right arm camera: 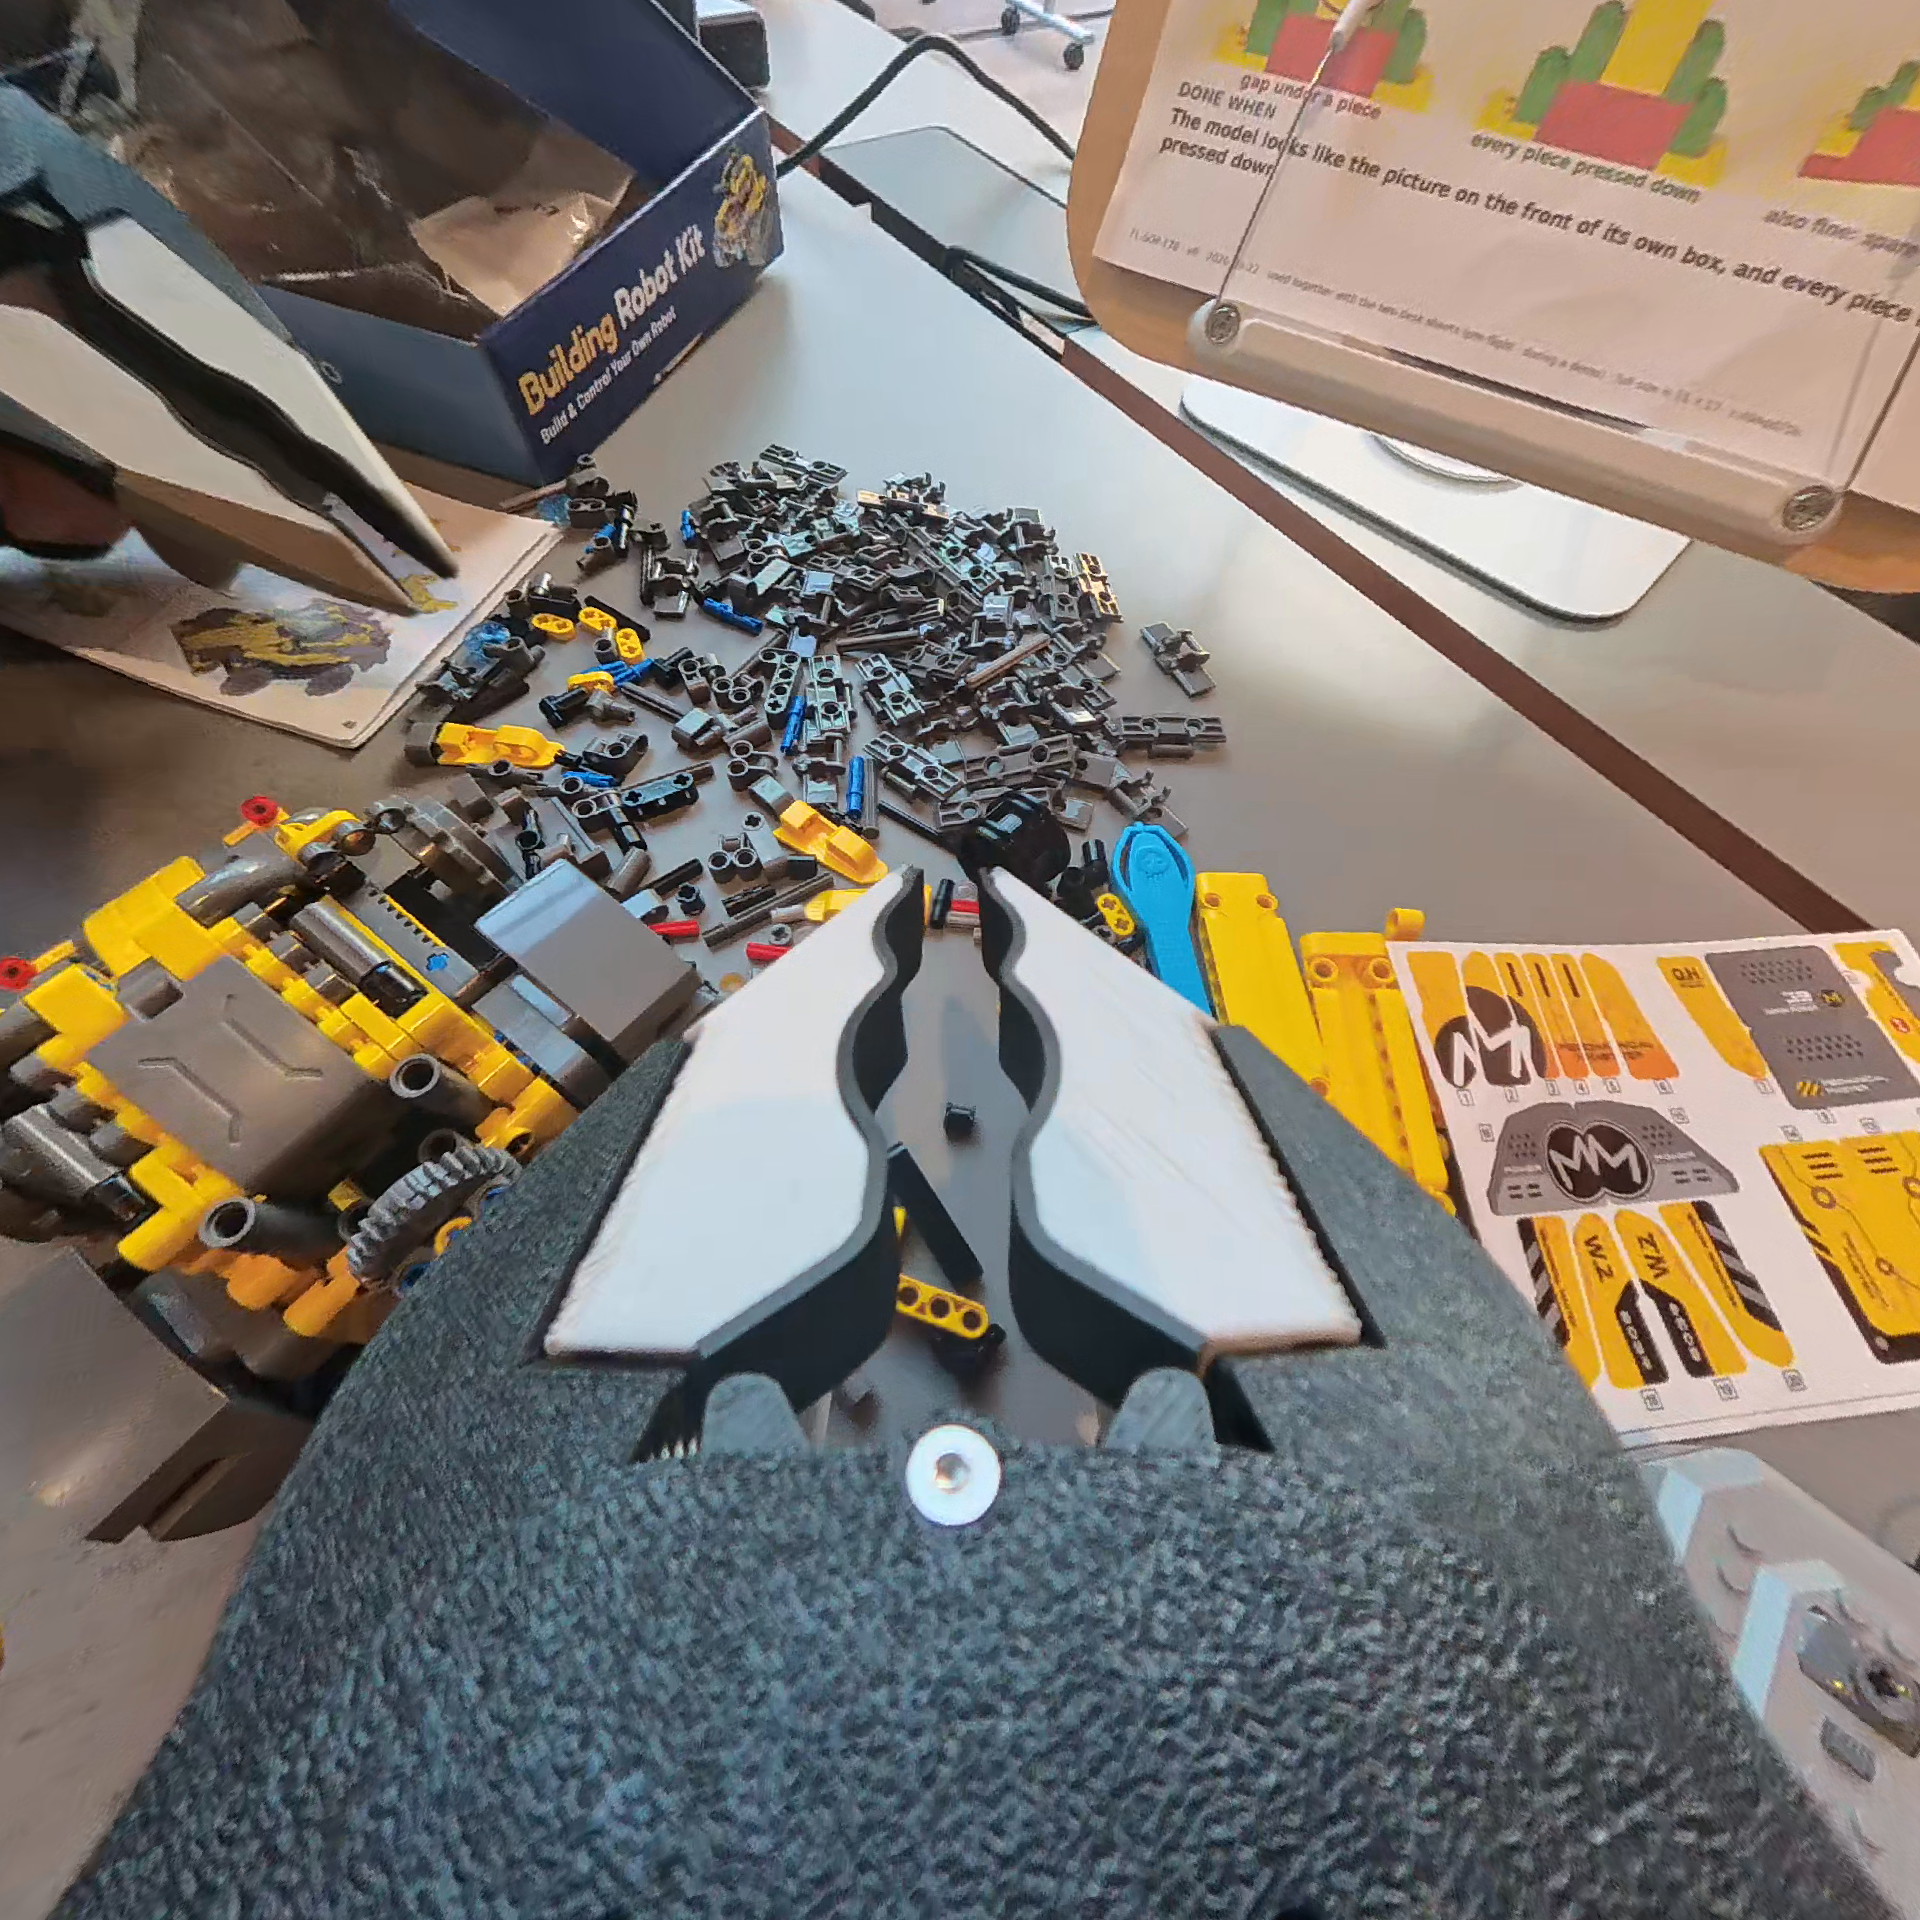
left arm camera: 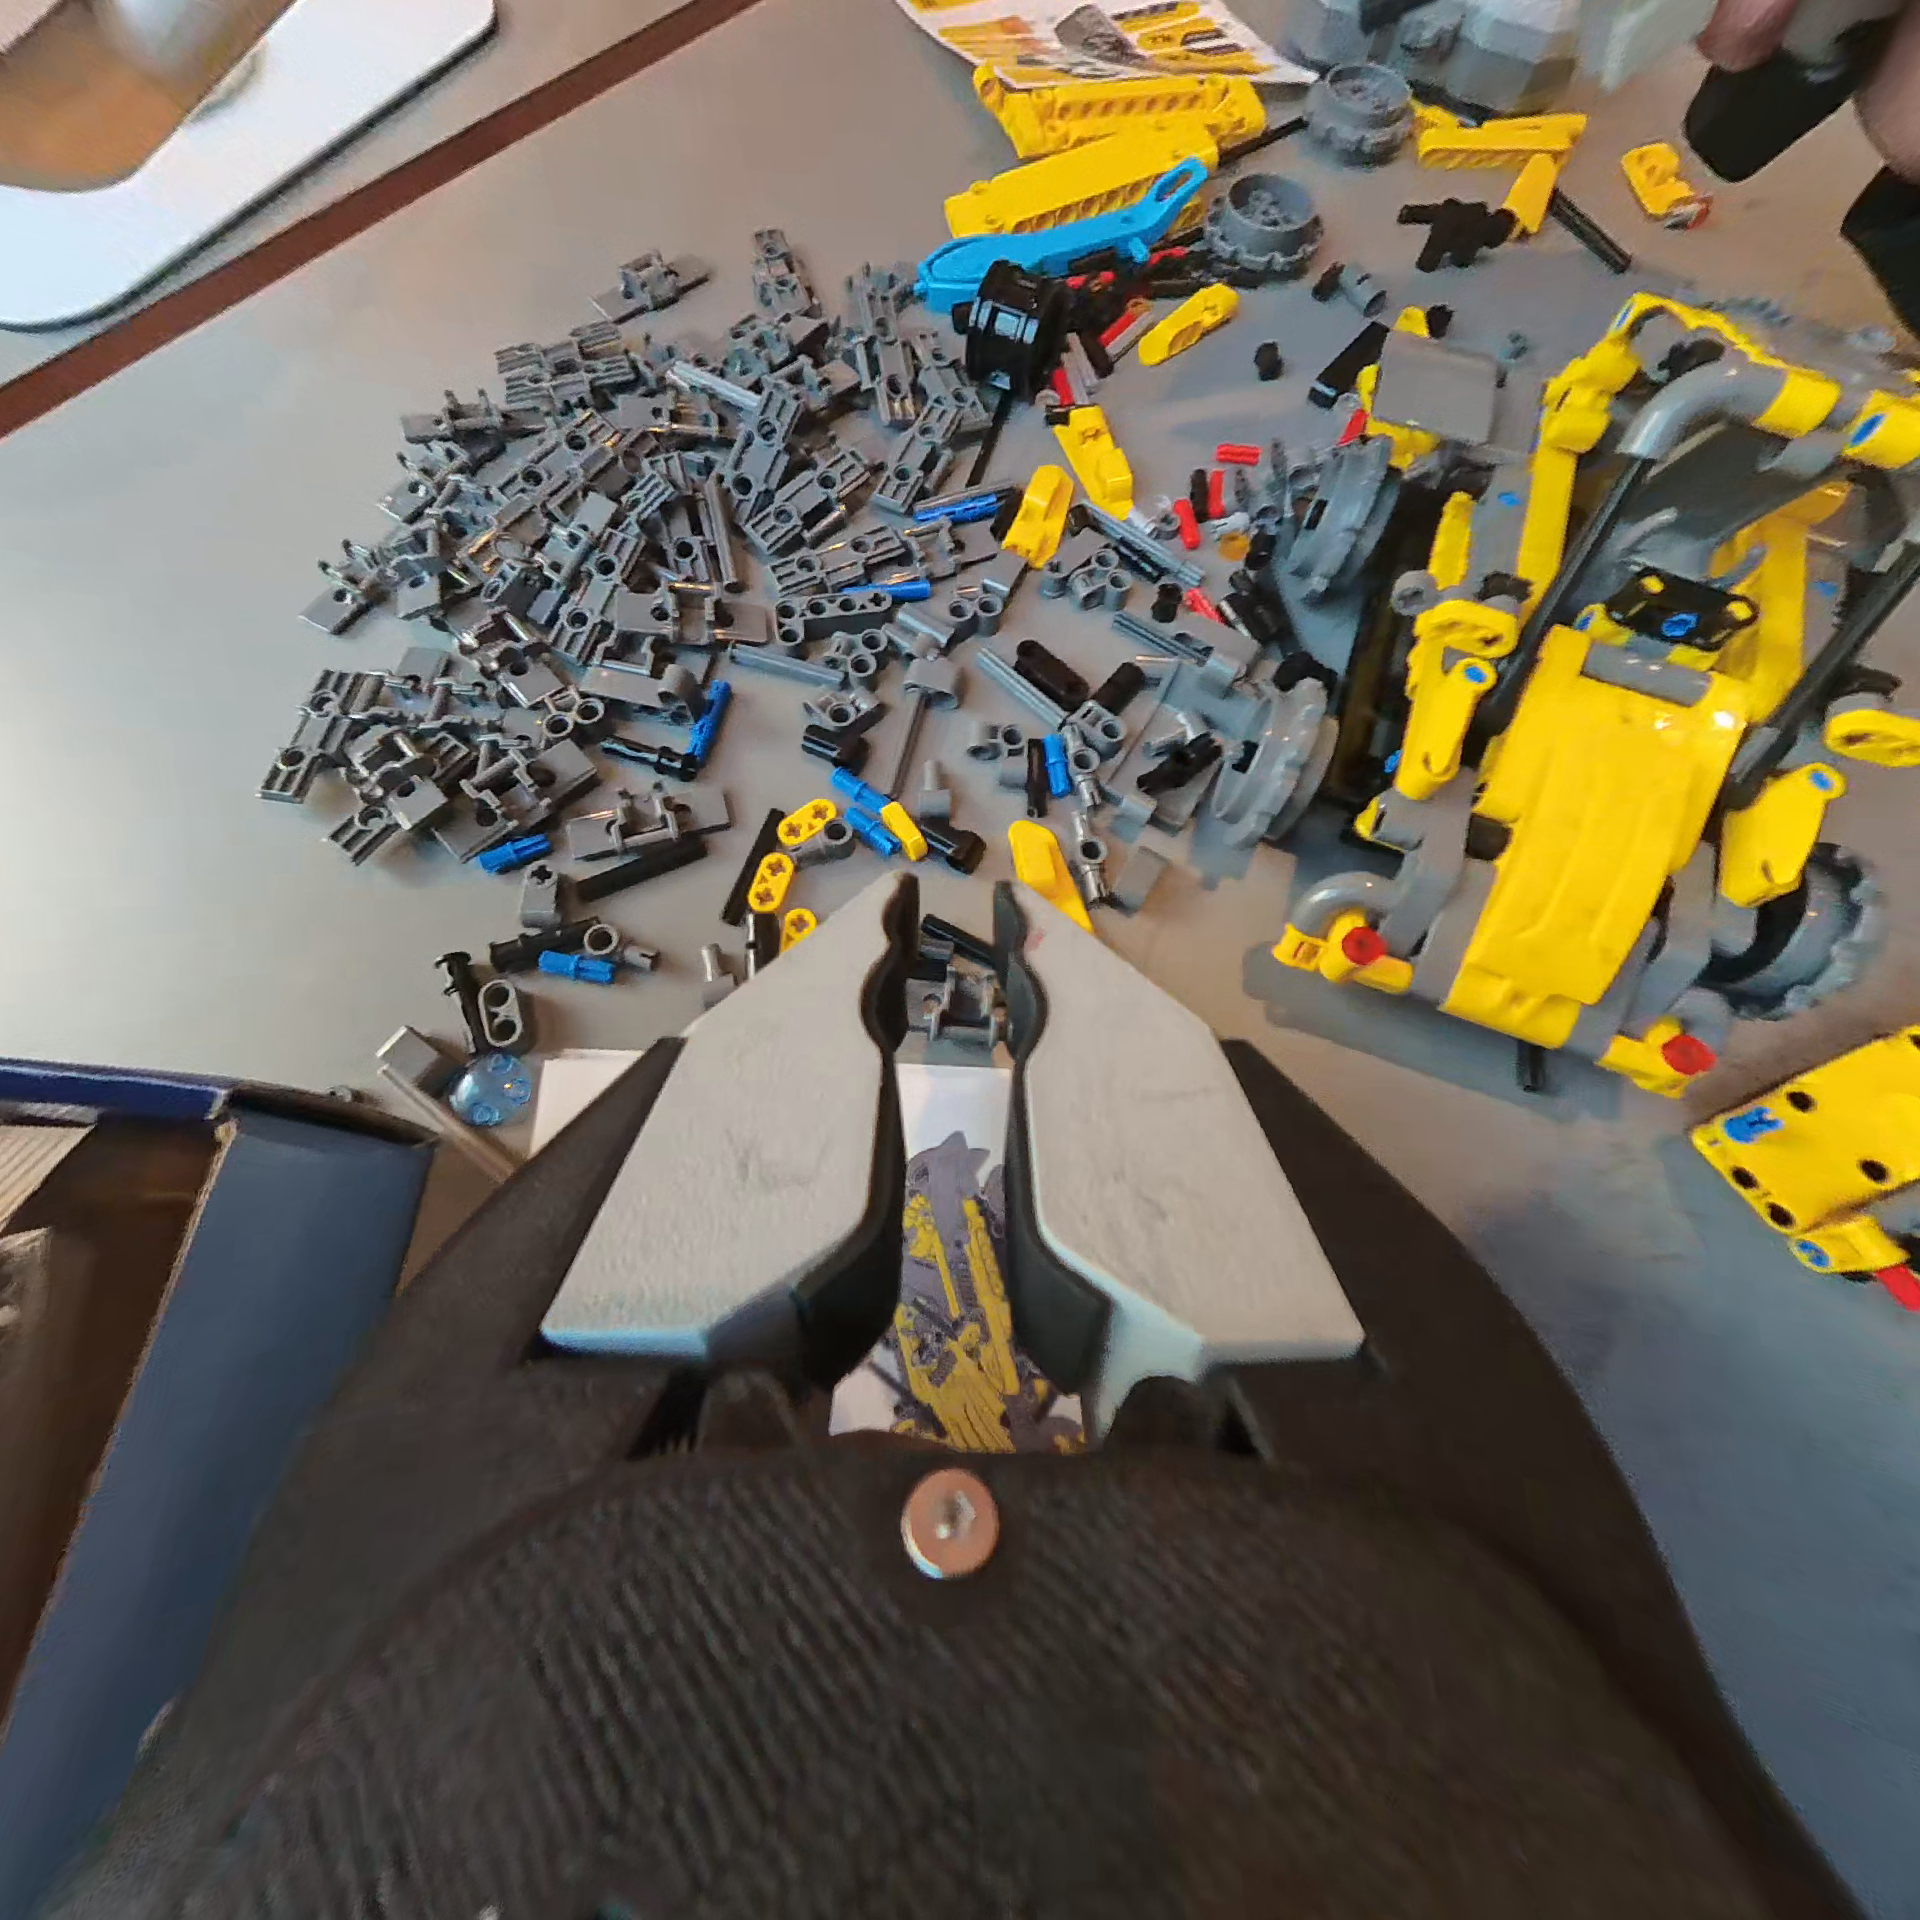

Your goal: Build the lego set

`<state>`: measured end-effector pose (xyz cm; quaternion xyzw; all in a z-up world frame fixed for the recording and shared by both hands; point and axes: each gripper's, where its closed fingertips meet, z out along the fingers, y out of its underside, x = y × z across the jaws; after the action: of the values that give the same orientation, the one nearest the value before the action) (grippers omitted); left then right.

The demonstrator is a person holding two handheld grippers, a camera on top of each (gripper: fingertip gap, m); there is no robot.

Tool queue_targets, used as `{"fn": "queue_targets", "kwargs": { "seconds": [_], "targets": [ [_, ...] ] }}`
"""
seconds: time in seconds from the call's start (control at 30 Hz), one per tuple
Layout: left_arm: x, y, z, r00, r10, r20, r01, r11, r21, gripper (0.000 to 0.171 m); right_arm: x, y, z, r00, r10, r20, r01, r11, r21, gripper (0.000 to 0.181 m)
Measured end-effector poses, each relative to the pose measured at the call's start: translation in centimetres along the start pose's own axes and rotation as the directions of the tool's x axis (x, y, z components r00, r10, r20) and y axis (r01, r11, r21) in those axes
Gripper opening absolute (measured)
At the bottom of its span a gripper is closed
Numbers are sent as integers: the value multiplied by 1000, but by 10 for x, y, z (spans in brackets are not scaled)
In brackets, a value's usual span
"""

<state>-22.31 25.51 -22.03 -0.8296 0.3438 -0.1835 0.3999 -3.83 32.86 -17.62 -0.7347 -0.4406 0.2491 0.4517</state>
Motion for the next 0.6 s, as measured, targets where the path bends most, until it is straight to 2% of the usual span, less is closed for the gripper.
{"fn": "queue_targets", "kwargs": {
  "seconds": [0.13,0.3,0.47,0.6],
  "targets": [
    [10,9,12,998,-23,-63,23,1000,-9,9,17,5,-4,997,30,-76,-31,1000,-7,10],
    [14,8,14,998,55,-34,-55,998,7,7,43,20,-9,980,113,-164,-120,992,-37,9],
    [20,1,10,997,52,-61,-49,998,46,7,14,21,4,996,84,-12,-85,994,-70,15],
    [23,3,10,996,53,-72,-50,998,42,7,21,30,8,995,43,-93,-56,989,-140,15]
  ]
}}
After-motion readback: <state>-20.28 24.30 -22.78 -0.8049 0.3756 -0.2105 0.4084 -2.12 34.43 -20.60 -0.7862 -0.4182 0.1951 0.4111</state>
